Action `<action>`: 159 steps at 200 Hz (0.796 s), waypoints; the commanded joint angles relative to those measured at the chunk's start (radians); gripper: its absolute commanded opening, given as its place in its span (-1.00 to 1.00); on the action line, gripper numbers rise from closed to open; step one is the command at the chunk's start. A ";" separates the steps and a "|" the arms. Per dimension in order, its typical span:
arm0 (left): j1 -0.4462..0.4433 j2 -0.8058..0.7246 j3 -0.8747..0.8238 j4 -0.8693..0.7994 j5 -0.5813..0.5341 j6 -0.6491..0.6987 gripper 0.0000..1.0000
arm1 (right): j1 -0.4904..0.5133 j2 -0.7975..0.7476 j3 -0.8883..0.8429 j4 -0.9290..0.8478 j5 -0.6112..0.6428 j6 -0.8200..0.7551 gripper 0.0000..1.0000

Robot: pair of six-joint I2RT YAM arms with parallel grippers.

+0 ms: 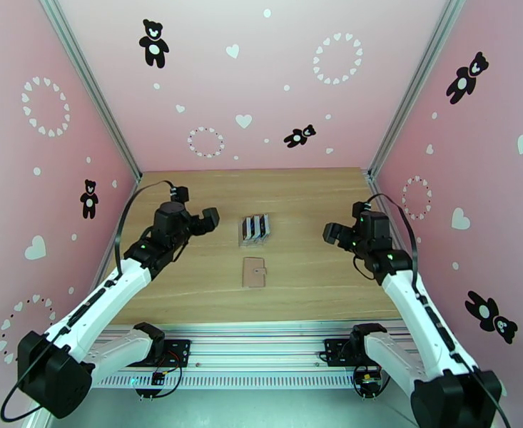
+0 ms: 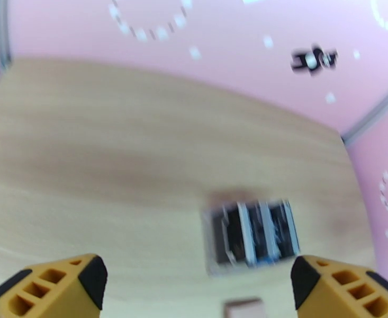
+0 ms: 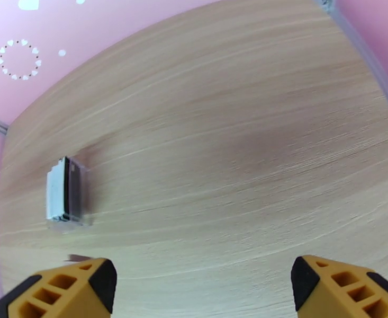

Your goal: Put the credit cards into the card holder

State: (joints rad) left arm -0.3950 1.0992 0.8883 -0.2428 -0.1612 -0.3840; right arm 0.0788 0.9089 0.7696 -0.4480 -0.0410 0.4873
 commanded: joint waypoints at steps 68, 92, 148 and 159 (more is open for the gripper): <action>0.074 0.056 -0.153 0.387 -0.188 0.297 0.96 | -0.002 -0.142 -0.132 0.281 0.081 -0.142 0.95; 0.161 0.014 -0.226 0.466 -0.118 0.236 0.96 | -0.003 -0.110 -0.114 0.286 0.075 -0.157 0.95; 0.216 -0.073 -0.376 0.605 -0.020 0.340 0.96 | -0.003 -0.026 -0.124 0.354 0.137 -0.171 0.97; 0.220 -0.071 -0.395 0.626 -0.034 0.354 0.96 | -0.003 -0.016 -0.125 0.363 0.139 -0.176 0.97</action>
State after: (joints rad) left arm -0.1905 1.0367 0.5278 0.2989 -0.2317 -0.0914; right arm 0.0784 0.8734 0.6487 -0.1493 0.0639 0.3325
